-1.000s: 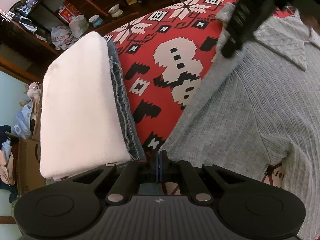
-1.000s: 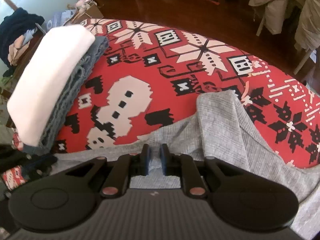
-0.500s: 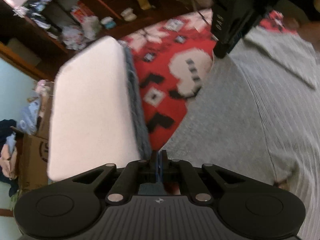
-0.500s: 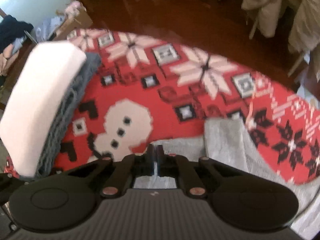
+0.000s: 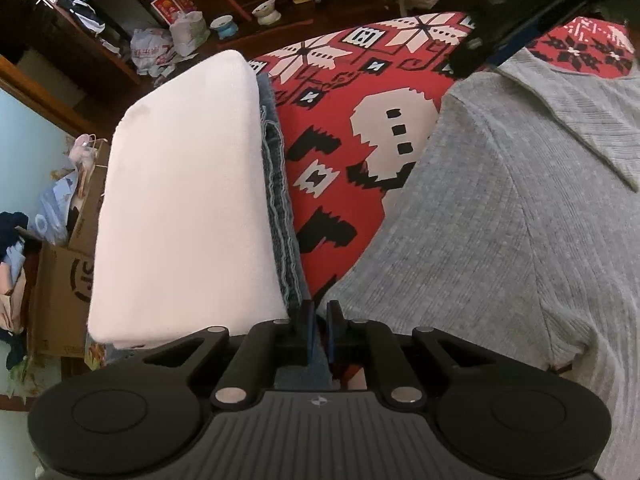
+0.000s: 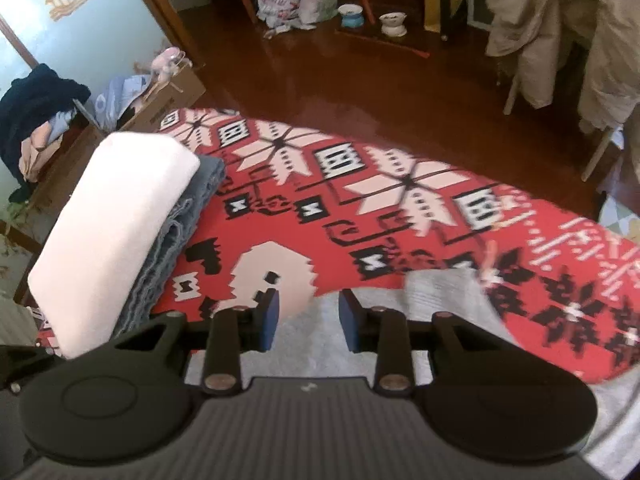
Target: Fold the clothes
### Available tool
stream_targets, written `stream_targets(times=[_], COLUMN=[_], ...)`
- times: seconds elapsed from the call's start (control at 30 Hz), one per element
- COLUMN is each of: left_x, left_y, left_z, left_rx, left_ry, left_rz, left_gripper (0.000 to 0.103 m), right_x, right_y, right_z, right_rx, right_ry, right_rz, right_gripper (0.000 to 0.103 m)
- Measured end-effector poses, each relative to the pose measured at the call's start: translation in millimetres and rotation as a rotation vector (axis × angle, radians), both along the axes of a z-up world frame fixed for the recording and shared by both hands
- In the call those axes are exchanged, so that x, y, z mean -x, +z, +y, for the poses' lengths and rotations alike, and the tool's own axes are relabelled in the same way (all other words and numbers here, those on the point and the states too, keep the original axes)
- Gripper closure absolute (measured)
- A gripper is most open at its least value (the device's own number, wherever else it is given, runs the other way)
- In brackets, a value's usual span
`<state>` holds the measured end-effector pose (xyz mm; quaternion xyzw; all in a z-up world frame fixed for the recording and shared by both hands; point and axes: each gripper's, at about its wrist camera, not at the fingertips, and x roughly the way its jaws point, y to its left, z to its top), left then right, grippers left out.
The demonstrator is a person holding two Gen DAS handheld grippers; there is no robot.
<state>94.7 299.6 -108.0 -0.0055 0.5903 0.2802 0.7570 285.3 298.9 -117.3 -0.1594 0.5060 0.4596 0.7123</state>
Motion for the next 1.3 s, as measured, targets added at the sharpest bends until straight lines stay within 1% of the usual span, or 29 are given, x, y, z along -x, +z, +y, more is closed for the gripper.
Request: stream_targets(times=[0.03,0.07,0.1,0.13,0.27,0.4,0.47,0.5,0.6,0.67,0.7,0.8,0.9,0.97,1.0,1.03,1.13,1.17,1.23,1.3], left_x=[1,1,1,1,-4,-9,-10,-10,-11,-14,-16,-23,-29,-32,-32,-33,-36,-37,-38,-38], left_y=[3,5,8,10,13,7,5,4,8,12,13,12,11,12,13,13,12,12,13,14], left_z=[-1,-2,-3,-3,-4,-6,-6,-6,-6,-8,-8,-11,-14,-16,-17,-18,-20,-21,-22,-23], left_rx=[-0.004,-0.008,-0.012,-0.016,-0.016,-0.033,-0.031,-0.032,-0.034,-0.037,-0.039,-0.046,-0.049,-0.046,-0.046,-0.045,-0.037,-0.034,-0.034,-0.037], left_ry=[-0.006,-0.013,-0.017,-0.022,-0.025,-0.046,-0.048,-0.049,-0.052,-0.060,-0.064,-0.078,-0.088,-0.092,-0.094,-0.096,-0.099,-0.099,-0.098,-0.097], left_rz=[-0.002,-0.004,-0.010,-0.015,-0.027,-0.004,0.005,0.010,0.003,-0.008,-0.013,-0.012,-0.008,-0.010,-0.013,-0.013,-0.005,-0.001,0.002,0.003], left_gripper=[0.095,0.095,0.094,0.094,0.094,0.092,0.091,0.091,0.091,0.091,0.091,0.091,0.091,0.091,0.091,0.091,0.091,0.091,0.091,0.091], right_x=[-2,-7,-11,-16,-37,-55,-64,-67,-68,-68,-68,-69,-72,-74,-74,-74,-72,-74,-80,-85], right_y=[5,5,6,7,-7,-29,-30,-29,-14,-5,-2,-10,-21,-29,-31,-33,-29,-31,-29,-22], right_z=[-6,-11,-16,-20,-24,-17,-16,-16,-25,-33,-38,-43,-38,-34,-33,-31,-28,-28,-30,-34], right_rx=[0.007,0.024,0.043,0.061,0.096,0.118,0.097,0.093,0.067,0.056,0.054,0.083,0.075,0.074,0.069,0.064,0.055,0.053,0.044,0.029], right_ry=[-0.005,-0.009,-0.013,-0.017,-0.024,-0.039,-0.052,-0.057,-0.055,-0.050,-0.046,-0.006,0.016,0.013,0.013,0.013,-0.015,-0.040,-0.076,-0.097], right_rz=[-0.019,-0.038,-0.058,-0.077,-0.093,-0.119,-0.109,-0.098,-0.116,-0.123,-0.124,-0.122,-0.105,-0.083,-0.078,-0.072,-0.111,-0.102,-0.087,-0.076], right_gripper=[0.071,0.074,0.085,0.091,0.092,0.094,0.095,0.095,0.091,0.087,0.082,0.077,0.077,0.078,0.087,0.093,0.094,0.093,0.080,0.073])
